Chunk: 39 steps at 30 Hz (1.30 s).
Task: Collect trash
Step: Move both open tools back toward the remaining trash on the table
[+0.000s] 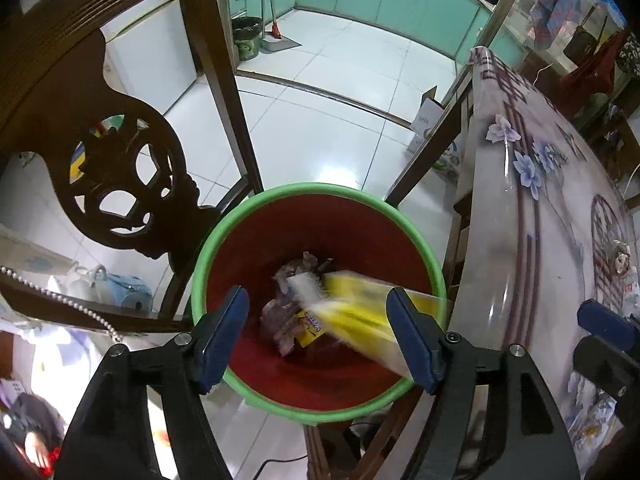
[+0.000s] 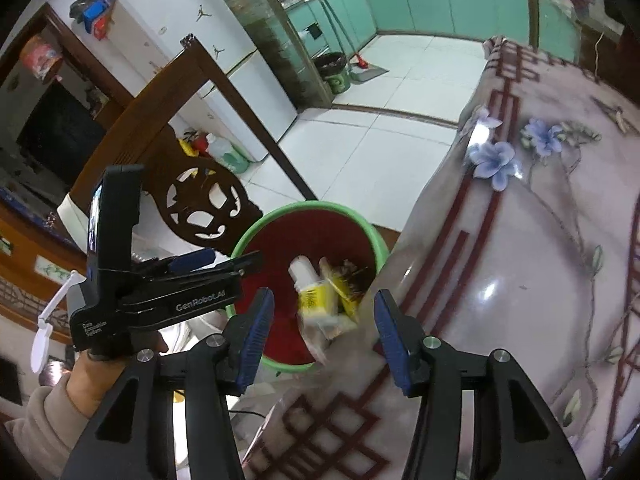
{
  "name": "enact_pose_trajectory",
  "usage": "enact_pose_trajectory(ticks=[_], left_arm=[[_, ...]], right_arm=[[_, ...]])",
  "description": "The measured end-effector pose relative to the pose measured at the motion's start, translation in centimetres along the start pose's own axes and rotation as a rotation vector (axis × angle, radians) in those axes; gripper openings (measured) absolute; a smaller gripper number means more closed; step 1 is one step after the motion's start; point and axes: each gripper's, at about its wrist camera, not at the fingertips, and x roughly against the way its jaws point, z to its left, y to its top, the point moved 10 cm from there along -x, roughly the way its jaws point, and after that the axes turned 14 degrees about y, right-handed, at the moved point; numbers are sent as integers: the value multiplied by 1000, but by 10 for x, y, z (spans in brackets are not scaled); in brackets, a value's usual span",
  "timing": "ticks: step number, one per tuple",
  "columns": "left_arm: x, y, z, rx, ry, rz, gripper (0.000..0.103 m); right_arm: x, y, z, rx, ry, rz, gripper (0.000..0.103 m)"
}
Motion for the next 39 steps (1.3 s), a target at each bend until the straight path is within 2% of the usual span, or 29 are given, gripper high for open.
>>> enact_pose_trajectory(ticks=[8,10,16,21,25,29,32,35,37,39], left_arm=[[26,-3,-13,-25,-28,-41,75],[33,-5,-21,-36,-39,-50,79],[51,-20,-69,-130,-86,-61,79],[77,-39,-118,-217,-118,-94,80],[95,-61,-158,-242,-158,-79,81],[121,-94,-215,-314,-217,-75,81],[142,-118,-255,-370,-259,-81,82],[153,-136,-288,-390,-271,-73,82],[161,-146,-308,-397,-286,-66,82],[170,-156,-323,-412,-295,-73,82]], right_arm=[[38,-9,-14,-99,3,-59,51],[59,-15,-22,-118,-25,-93,51],[127,-43,-61,-167,-166,-169,51],[194,-87,-114,-245,-301,-184,51],[249,-135,-162,-339,-408,-166,51],[291,-188,-192,-449,-417,-178,51],[313,-236,-207,-511,-418,-139,51],[321,-272,-211,-517,-430,-102,51],[318,-287,-217,-532,-418,-73,60],[309,-306,-226,-557,-392,-36,60]])
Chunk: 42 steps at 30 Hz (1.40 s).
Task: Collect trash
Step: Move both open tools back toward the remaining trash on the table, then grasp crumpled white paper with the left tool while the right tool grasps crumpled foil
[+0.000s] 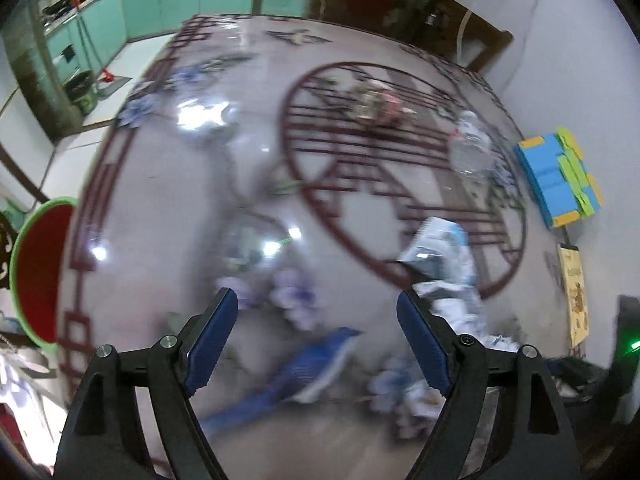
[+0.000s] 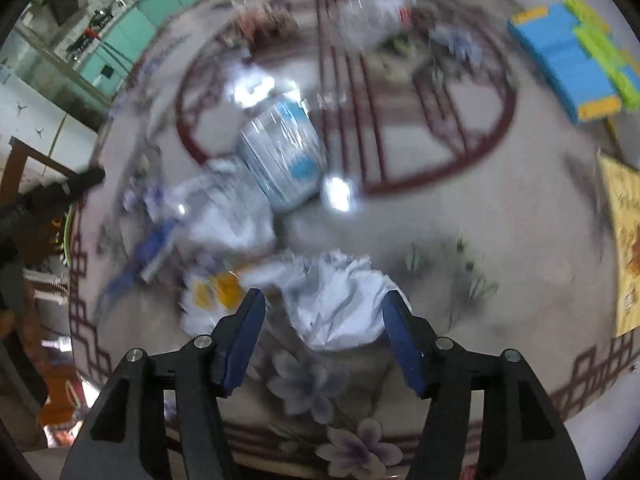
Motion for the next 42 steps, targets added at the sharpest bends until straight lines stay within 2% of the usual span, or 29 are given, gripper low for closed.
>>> enact_pose_trajectory(ticks=[3,4,5,7,12,15,17,18,19,25,30,37,42], left_arm=[[5,-6,-27,-29,-7,-3,82],[5,-10,-36,-38,-11,1,82],[6,-13,-46,-48,-18,8,82],[6,-19,-63,-70,-26,20,82],[-7,-29,-99,-114,-72,75,82],[-18,-34,-108,-121,-65,101,82],[-25,-36,-109,-117,-67,119,70],[-28,-37,-110,-112,-85,134,53],[-29,-38,-112,-96,-118,153,49],[-8,-21,-102,-91,-96,84,46],[13,-3,-76,-61,-56,12,46],[16,10,-24,12,23,-19,46],[15,13,10,69,48,-25,46]], right_arm=[[-8,-3,-13,-3,50,1,59],[-9,-2,-16,-8,76,-5,53],[-8,1,-17,-8,103,-8,51],[0,8,-23,7,106,-24,47],[41,38,-42,-6,94,-155,47],[61,51,-53,-17,75,-205,47],[70,55,-57,-14,69,-221,47],[73,56,-56,-10,67,-223,47],[74,56,-54,-6,66,-224,47],[82,59,-40,24,98,-235,47],[85,78,-7,100,113,-265,47],[81,98,38,185,139,-264,48],[66,102,73,243,152,-237,48]])
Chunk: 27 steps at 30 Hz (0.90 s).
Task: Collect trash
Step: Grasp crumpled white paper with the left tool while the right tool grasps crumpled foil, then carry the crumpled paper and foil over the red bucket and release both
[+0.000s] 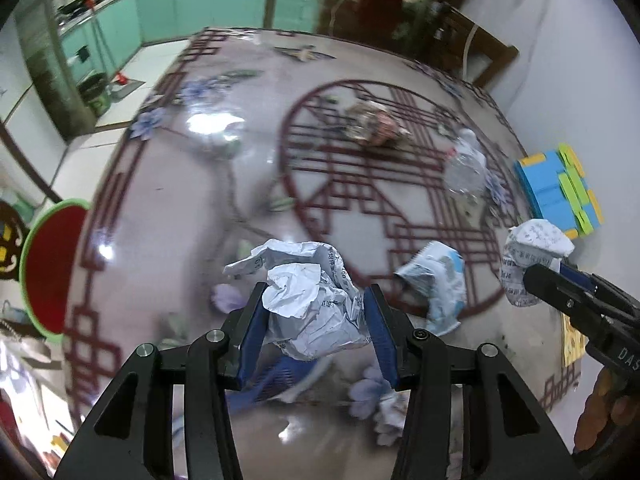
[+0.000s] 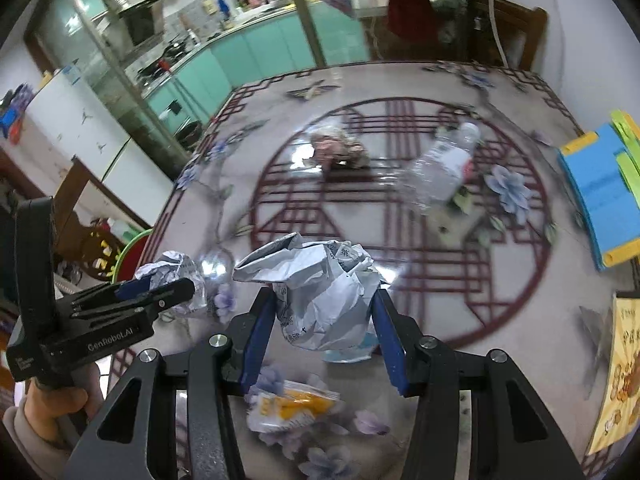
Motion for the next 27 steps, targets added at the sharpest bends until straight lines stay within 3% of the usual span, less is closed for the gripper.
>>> enact_pose_trajectory(ticks=[9,27], left_arm=[[-7,3,53,48,45,-4,47],[-22,23,119,63,3,-2,47]], right_arm=[[-28,15,37,49,13,10,48],[-60,30,100,32,-9,-17,48]])
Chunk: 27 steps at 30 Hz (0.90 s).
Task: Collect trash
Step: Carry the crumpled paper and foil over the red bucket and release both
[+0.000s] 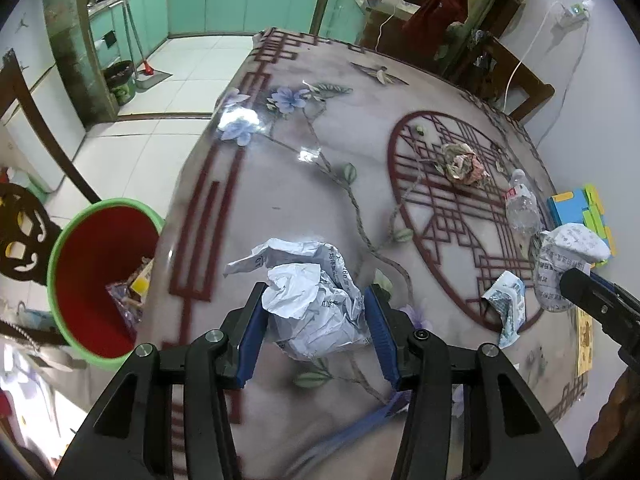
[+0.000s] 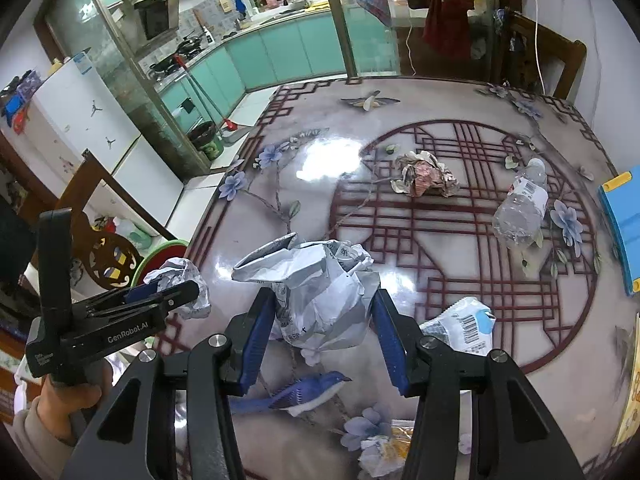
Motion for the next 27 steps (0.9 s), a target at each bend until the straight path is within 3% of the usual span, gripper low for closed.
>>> enact_pose_trajectory(ticks=[15,27], left_arm=[[-23,13,51,28,-19,26,47],[-44,12,133,130,71,51,47]], right_arm=[[-34,16,50,36,-14,15,48],[-104,33,134,149,102,73,49]])
